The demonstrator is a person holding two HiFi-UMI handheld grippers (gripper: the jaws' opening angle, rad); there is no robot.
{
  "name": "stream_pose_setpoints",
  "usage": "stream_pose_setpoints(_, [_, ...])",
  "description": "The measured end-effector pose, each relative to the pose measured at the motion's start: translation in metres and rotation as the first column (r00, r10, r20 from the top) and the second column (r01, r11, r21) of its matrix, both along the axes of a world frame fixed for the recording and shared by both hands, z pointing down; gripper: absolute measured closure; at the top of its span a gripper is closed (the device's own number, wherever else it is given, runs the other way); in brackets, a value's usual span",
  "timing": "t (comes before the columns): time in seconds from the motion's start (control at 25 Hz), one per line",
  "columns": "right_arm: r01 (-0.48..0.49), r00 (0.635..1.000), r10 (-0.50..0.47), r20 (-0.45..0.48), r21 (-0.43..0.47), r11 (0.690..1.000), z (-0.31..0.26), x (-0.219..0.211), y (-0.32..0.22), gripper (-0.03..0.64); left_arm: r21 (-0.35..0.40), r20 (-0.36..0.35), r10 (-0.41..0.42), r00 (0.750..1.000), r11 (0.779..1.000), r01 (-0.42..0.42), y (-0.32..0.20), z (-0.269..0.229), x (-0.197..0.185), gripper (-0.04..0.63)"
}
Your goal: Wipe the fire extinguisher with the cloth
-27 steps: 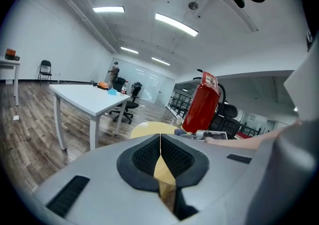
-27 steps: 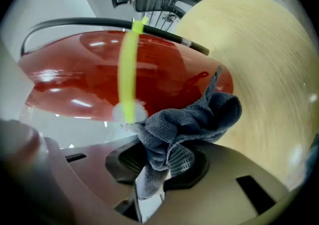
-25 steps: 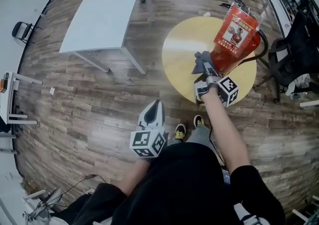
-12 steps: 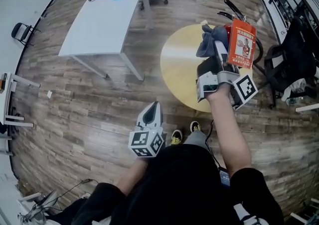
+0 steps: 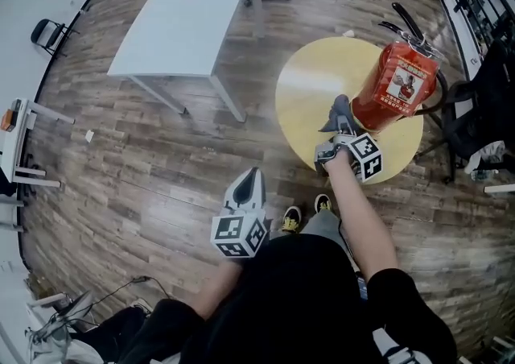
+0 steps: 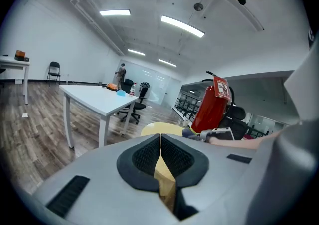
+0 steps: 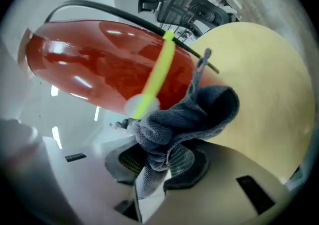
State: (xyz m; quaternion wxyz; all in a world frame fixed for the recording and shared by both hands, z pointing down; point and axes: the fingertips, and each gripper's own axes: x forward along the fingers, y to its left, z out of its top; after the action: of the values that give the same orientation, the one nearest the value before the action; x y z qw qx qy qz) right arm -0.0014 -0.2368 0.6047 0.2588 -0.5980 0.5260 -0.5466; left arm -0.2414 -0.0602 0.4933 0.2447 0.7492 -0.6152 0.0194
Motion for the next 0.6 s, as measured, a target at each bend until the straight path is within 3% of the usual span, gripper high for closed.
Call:
stream_pose_setpoints(0.12, [0.018,0.991,-0.042,-0.129,-0.177,0.984,0.064,0.029,0.028,0.52,-0.012,0.011,0.013,1.0,1.0,-0.013,0.001,0.001,0.001,0.572])
stream_pose_setpoints(0.24, [0.1,0.952,-0.156,-0.264,-0.213,0.972,0.065,0.054,0.041,0.52,-0.028,0.012,0.035,0.999,0.999,-0.034,0.003,0.007,0.005,0.572])
stream_pose_setpoints(0.32, [0.234,0.857,-0.304,-0.415,-0.212,0.949,0.039,0.059,0.041,0.52,-0.03,0.013,0.063,0.998,0.998,-0.063,0.002,0.011,0.01,0.572])
stream_pose_setpoints(0.44, [0.411,0.646,-0.433,-0.629,-0.191,0.891,-0.013,0.063,0.042,0.52,-0.024,0.005,0.118,0.993,0.993,-0.118,-0.004,0.015,0.025,0.572])
stream_pose_setpoints(0.52, [0.469,0.531,-0.414,-0.74,-0.15,0.871,-0.054,0.067,0.043,0.52,-0.016,-0.001,0.15,0.989,0.989,-0.15,-0.009,0.016,0.036,0.572])
stream_pose_setpoints(0.6, [0.497,0.447,-0.332,-0.83,-0.078,0.864,-0.109,0.07,0.043,0.52,-0.008,-0.004,0.183,0.983,0.983,-0.183,-0.014,0.014,0.048,0.572])
